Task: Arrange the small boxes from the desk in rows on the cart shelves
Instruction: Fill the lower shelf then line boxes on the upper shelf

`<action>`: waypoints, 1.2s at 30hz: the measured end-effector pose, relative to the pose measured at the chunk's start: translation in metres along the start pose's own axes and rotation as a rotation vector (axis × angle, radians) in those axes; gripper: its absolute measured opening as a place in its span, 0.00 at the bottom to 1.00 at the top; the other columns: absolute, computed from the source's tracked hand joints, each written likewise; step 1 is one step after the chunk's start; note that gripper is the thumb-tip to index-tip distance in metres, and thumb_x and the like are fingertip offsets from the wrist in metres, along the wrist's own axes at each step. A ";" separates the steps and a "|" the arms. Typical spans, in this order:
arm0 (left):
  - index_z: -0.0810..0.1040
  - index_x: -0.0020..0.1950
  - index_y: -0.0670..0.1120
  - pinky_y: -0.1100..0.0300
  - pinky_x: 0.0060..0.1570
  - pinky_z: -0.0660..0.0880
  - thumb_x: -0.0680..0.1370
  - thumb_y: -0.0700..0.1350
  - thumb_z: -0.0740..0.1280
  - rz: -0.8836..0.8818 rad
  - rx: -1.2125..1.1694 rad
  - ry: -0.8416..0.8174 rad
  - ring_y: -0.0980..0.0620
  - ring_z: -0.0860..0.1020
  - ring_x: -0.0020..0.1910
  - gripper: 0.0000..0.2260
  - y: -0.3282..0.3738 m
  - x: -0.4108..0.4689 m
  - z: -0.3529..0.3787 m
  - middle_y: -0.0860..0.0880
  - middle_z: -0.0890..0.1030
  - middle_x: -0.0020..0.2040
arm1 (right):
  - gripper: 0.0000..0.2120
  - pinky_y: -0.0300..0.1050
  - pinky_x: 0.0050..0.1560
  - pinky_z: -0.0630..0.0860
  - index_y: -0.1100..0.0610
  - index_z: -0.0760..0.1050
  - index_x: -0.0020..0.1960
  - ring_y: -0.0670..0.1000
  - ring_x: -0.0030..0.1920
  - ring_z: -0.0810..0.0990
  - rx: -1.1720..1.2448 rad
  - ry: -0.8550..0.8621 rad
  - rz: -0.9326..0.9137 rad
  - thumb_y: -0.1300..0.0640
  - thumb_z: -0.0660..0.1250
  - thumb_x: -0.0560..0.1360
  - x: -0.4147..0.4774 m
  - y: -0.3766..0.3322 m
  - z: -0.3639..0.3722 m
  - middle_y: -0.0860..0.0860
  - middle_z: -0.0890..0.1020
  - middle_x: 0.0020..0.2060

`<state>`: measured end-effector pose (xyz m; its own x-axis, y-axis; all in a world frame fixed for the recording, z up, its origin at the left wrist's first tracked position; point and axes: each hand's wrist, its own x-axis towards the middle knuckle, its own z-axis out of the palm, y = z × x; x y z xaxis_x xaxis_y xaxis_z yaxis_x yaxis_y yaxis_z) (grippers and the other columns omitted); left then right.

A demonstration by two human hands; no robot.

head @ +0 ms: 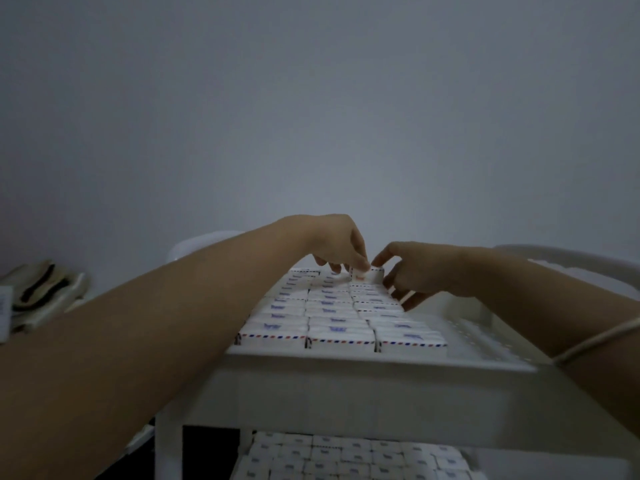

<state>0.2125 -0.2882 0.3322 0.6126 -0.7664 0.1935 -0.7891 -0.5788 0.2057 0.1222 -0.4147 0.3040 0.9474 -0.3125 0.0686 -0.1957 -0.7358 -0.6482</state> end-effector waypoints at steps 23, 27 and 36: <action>0.82 0.46 0.53 0.68 0.39 0.73 0.78 0.39 0.59 0.028 -0.093 1.063 0.60 0.79 0.38 0.13 -0.041 -0.259 -0.004 0.58 0.83 0.42 | 0.13 0.41 0.36 0.69 0.50 0.79 0.46 0.43 0.31 0.74 -0.018 0.446 -0.819 0.46 0.59 0.79 -0.136 -0.093 0.106 0.44 0.78 0.31; 0.81 0.43 0.51 0.60 0.42 0.76 0.77 0.38 0.61 -0.224 -0.133 1.168 0.59 0.79 0.36 0.12 -0.132 -0.343 0.036 0.58 0.82 0.38 | 0.11 0.47 0.37 0.73 0.49 0.76 0.46 0.44 0.32 0.76 0.025 0.284 -1.004 0.44 0.59 0.77 -0.161 -0.123 0.193 0.42 0.78 0.32; 0.78 0.39 0.55 0.49 0.48 0.79 0.77 0.33 0.61 -1.008 -0.203 0.904 0.49 0.81 0.41 0.17 -0.341 -0.487 0.141 0.51 0.84 0.42 | 0.09 0.52 0.43 0.78 0.48 0.71 0.60 0.48 0.41 0.77 -0.109 -0.231 -0.961 0.50 0.57 0.82 -0.098 -0.171 0.394 0.46 0.80 0.47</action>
<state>0.1773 0.2430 0.0326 0.7899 0.4520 0.4144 -0.0147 -0.6617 0.7497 0.1623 -0.0219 0.1096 0.7395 0.5617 0.3710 0.6697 -0.6700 -0.3204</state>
